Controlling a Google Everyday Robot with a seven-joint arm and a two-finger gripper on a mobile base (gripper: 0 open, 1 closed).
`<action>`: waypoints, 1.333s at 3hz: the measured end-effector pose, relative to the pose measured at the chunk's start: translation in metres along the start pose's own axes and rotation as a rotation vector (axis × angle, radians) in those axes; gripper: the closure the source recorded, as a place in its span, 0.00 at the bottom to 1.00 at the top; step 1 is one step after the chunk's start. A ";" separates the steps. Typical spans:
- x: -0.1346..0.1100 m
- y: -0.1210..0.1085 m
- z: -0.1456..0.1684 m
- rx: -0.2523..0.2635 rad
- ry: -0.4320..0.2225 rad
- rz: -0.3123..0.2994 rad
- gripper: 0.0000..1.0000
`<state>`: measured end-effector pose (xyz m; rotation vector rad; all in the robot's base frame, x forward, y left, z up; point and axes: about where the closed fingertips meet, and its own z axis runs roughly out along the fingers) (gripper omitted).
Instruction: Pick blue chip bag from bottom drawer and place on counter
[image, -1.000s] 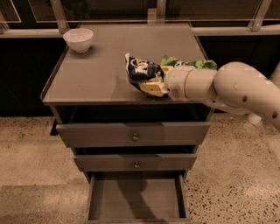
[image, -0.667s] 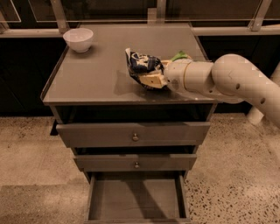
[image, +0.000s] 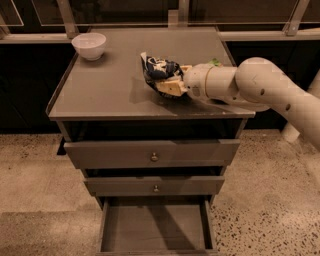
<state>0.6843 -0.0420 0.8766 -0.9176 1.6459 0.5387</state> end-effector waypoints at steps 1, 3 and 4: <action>0.000 0.000 0.000 0.000 0.000 0.000 0.35; 0.000 0.000 0.000 0.000 0.000 0.000 0.00; 0.000 0.000 0.000 0.000 0.000 0.000 0.00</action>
Offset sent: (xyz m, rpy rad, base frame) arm 0.0000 0.0000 0.0000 0.0000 0.0000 0.0000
